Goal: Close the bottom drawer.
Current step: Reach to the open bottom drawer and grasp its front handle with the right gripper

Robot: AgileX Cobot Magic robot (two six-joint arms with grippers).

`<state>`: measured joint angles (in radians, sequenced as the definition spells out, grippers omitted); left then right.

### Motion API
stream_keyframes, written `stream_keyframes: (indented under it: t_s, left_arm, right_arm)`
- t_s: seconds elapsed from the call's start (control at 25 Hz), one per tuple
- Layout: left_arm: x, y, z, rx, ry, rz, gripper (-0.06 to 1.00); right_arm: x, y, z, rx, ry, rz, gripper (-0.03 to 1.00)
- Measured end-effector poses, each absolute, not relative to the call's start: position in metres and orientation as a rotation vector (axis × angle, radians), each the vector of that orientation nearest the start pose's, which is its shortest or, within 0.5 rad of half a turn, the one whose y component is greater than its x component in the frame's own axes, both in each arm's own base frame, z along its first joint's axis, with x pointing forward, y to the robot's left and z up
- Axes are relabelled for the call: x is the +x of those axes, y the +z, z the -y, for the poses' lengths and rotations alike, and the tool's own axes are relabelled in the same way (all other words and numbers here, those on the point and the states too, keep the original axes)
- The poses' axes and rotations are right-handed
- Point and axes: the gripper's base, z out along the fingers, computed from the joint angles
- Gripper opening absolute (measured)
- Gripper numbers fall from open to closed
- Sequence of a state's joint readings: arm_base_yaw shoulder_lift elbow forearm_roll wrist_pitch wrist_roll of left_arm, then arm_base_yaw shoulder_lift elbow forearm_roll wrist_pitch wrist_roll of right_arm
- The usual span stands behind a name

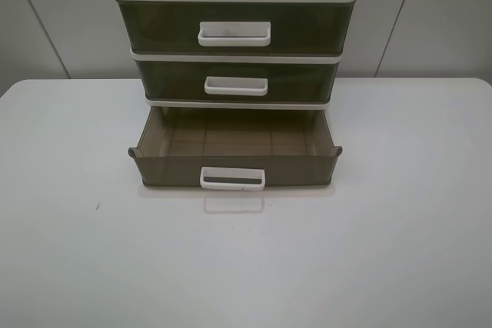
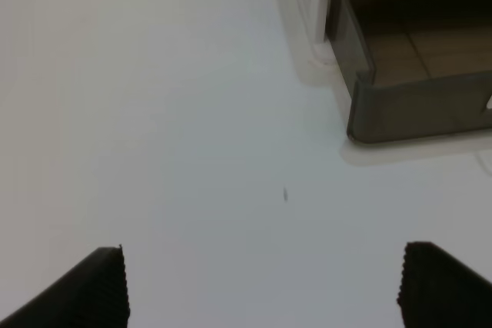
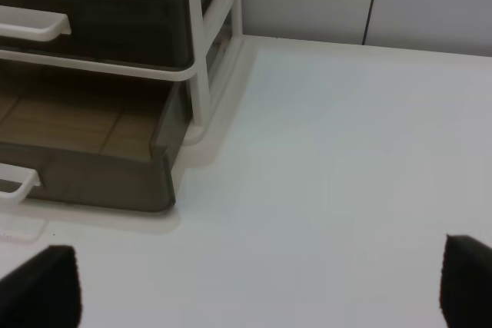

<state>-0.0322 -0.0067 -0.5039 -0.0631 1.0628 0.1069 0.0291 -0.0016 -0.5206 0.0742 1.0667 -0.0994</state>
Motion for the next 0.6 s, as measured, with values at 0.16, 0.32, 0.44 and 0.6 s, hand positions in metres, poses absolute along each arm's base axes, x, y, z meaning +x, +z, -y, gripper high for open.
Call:
stream_keyframes:
  t_s: [0.16,0.32,0.44,0.6]
  left_arm:
    - [-0.0067,0.2783,0.0048,0.145,-0.028,-2.029,0.72]
    - [-0.0067,0.2783,0.0048,0.145,-0.028,-2.029,0.72]
    - [-0.0067,0.2783,0.0048,0.145,-0.028,-2.029,0.72]
    - [-0.0067,0.2783,0.0048,0.145,-0.028,-2.029,0.72]
  right_arm:
    - [-0.0081,0.2826,-0.0057,-0.135,0.044,-2.022,0.82]
    - [-0.0081,0.2826,-0.0057,-0.135,0.044,-2.022,0.82]
    - [-0.0081,0.2826,-0.0057,-0.135,0.044,-2.022,0.82]
    - [-0.0081,0.2826,-0.0057,-0.135,0.044,-2.022,0.82]
